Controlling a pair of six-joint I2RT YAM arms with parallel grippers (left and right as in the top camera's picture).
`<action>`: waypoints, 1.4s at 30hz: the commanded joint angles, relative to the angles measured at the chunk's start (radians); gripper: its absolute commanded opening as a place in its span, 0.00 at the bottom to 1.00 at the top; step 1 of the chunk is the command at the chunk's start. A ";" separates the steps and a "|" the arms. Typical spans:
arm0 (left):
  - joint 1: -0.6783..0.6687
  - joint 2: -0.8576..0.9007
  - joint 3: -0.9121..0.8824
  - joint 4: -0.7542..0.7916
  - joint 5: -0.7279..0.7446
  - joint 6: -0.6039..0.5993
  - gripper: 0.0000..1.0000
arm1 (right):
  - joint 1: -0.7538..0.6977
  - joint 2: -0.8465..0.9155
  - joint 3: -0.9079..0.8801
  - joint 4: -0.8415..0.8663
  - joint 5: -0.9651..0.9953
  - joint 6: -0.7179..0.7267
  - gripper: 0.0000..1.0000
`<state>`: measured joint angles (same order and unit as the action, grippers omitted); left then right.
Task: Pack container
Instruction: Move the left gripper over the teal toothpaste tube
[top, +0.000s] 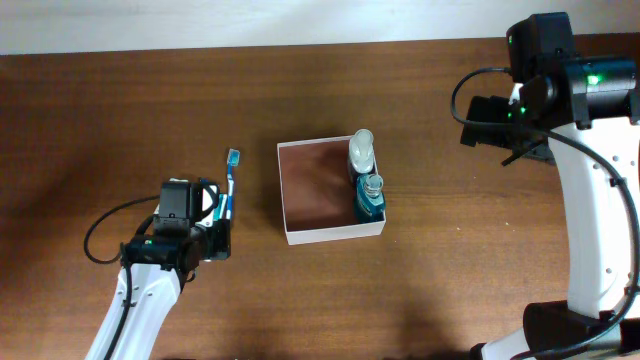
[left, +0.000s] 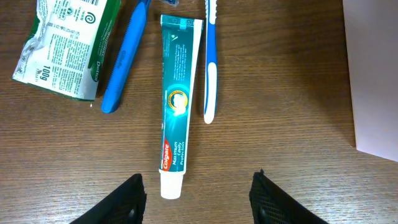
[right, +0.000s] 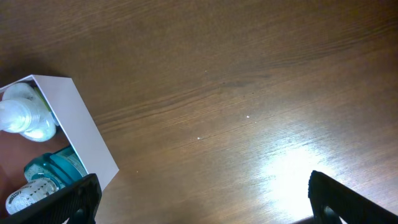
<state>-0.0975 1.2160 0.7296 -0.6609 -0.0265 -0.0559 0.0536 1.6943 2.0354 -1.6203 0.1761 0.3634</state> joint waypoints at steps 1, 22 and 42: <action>0.002 0.003 0.021 0.005 -0.007 0.005 0.56 | -0.003 -0.001 0.007 0.001 0.016 0.000 0.98; 0.002 0.007 0.019 -0.055 0.004 0.004 0.55 | -0.003 -0.001 0.007 0.001 0.016 0.000 0.98; 0.002 0.183 -0.010 0.099 -0.076 0.005 0.55 | -0.003 -0.001 0.007 0.001 0.016 0.000 0.98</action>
<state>-0.0975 1.3716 0.7292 -0.5728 -0.0837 -0.0559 0.0536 1.6943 2.0354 -1.6203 0.1761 0.3634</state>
